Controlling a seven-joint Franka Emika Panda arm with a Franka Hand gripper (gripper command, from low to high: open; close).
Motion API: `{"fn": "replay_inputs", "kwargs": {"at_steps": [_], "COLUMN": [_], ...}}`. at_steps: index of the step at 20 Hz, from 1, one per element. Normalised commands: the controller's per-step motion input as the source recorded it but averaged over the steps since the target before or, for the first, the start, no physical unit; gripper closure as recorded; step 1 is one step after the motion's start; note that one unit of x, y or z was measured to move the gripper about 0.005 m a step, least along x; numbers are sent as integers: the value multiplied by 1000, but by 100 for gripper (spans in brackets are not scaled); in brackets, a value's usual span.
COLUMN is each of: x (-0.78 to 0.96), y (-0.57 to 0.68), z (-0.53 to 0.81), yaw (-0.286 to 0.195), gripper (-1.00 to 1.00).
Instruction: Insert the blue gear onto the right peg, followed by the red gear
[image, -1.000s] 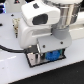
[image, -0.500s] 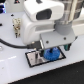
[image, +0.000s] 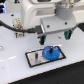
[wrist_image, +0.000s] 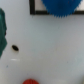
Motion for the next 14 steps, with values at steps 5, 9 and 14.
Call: {"fn": "replay_inputs", "kwargs": {"at_steps": [5, 9, 14], "x": [-721, -758, -729], "y": [121, 145, 181], "z": [10, -17, -78], "yaw": [0, 0, 0], "gripper": [-100, -100, -100]}}
